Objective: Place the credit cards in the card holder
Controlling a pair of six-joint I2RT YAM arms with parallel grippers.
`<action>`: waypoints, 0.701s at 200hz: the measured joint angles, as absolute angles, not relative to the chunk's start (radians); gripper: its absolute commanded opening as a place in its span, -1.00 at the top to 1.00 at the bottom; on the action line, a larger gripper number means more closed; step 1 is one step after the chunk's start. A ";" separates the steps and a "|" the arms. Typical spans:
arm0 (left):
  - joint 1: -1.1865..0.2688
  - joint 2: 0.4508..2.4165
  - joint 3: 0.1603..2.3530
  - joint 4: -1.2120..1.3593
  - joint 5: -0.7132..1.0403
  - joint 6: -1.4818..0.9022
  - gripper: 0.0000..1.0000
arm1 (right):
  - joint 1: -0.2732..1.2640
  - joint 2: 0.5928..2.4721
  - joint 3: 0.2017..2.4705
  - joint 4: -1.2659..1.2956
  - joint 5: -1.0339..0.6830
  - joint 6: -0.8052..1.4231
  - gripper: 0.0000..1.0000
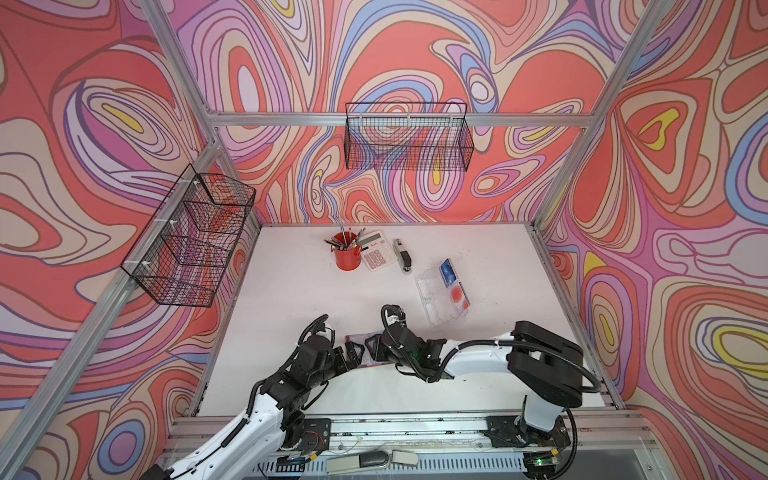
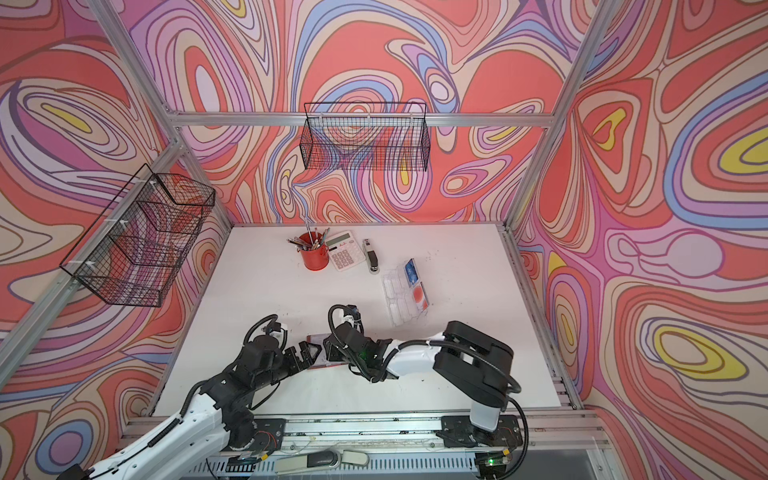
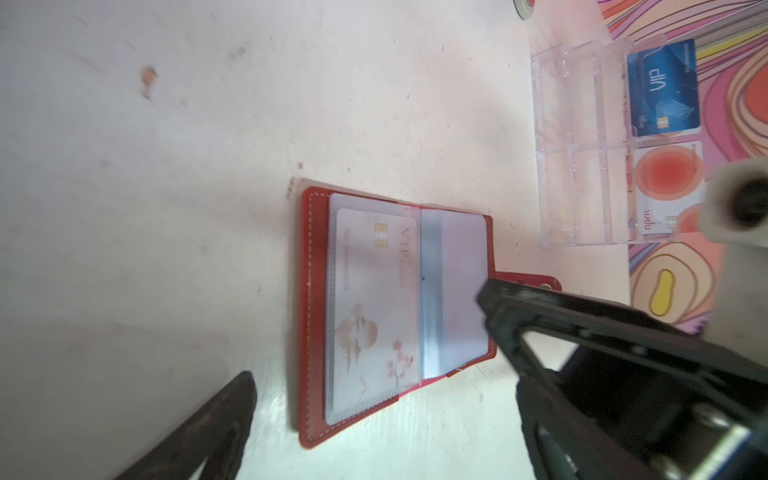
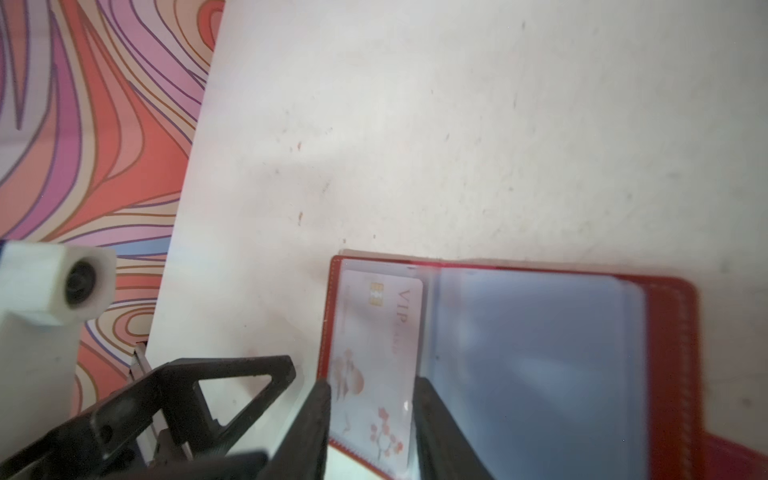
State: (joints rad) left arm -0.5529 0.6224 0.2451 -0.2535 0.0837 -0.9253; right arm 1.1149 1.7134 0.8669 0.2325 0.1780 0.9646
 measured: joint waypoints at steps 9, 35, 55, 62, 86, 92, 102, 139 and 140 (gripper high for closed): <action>-0.553 0.619 0.304 -0.313 0.031 -0.905 -0.99 | 1.115 1.666 0.873 0.201 0.206 0.950 0.24; -0.549 0.628 0.433 -0.397 -0.082 -0.852 -0.99 | 1.115 1.573 0.862 0.165 0.280 0.926 0.29; -0.549 0.627 0.430 -0.399 -0.118 -0.820 -0.99 | 1.116 1.576 0.842 0.154 0.310 0.923 0.35; -0.549 0.622 0.412 -0.400 -0.119 -0.808 -0.99 | 1.118 1.594 0.844 0.146 0.314 0.921 0.37; -0.549 0.622 0.377 -0.461 -0.121 -0.776 -1.00 | 1.140 1.701 0.883 0.099 0.313 0.909 0.44; -0.549 0.622 0.377 -0.473 -0.122 -0.771 -0.99 | 1.145 1.734 0.898 0.086 0.313 0.908 0.45; -0.549 0.618 0.377 -0.483 -0.121 -0.762 -0.99 | 1.153 1.784 0.916 0.071 0.314 0.910 0.43; -0.549 0.612 0.332 -0.455 -0.083 -0.759 -1.00 | 1.160 1.813 0.908 0.031 0.348 0.922 0.39; -0.549 0.612 0.330 -0.455 -0.081 -0.759 -1.00 | 1.160 1.811 0.908 0.030 0.350 0.922 0.38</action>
